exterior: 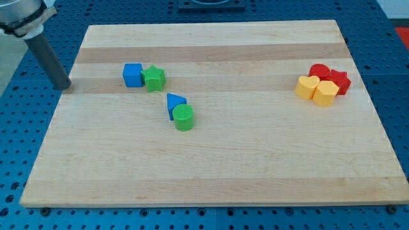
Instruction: Nudge the blue cube down a bit
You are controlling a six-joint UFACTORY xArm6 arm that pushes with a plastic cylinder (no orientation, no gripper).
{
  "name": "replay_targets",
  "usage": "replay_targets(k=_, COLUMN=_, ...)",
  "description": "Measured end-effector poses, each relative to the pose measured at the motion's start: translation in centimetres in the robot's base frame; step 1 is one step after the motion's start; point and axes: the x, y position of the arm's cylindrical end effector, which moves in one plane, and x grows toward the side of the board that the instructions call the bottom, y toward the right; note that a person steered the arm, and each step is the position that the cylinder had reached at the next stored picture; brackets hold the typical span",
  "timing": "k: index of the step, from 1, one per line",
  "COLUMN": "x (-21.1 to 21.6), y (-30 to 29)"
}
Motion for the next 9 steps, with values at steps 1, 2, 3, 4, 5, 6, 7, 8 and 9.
replay_targets(k=1, x=-3.3, y=3.8)
replay_targets(k=2, x=-6.8, y=7.8)
replay_targets(k=3, x=-7.1, y=10.6)
replay_targets(k=4, x=-5.9, y=12.2)
replay_targets(k=5, x=-5.8, y=12.7)
replay_targets(k=6, x=-5.4, y=12.7)
replay_targets(k=7, x=-4.5, y=12.7)
replay_targets(k=8, x=-3.9, y=12.7)
replay_targets(k=9, x=-3.5, y=12.7)
